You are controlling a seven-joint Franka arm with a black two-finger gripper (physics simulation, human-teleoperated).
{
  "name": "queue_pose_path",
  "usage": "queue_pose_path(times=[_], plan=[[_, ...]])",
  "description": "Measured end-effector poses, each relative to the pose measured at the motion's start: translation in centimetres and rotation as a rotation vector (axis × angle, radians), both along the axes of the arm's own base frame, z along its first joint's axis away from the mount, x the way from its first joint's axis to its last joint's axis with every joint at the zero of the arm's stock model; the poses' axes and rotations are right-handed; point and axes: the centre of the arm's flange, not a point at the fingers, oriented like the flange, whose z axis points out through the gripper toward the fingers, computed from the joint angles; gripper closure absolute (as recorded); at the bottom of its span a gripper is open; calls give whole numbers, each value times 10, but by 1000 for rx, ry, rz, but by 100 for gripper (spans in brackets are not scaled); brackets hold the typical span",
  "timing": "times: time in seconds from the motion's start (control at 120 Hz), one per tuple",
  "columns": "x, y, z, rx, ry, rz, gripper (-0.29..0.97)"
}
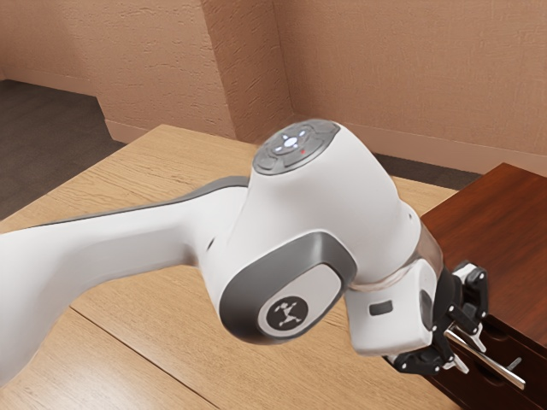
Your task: Pull the drawer handle with one arm to open the drawer
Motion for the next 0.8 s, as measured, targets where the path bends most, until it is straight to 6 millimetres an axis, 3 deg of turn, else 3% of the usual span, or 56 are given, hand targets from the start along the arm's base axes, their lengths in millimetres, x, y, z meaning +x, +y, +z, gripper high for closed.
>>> queue_pose_path(times=[0.4,0.8], plan=[[-6,1,-6,13,7,9,67],[-35,5,-3,57,-12,31,69]])
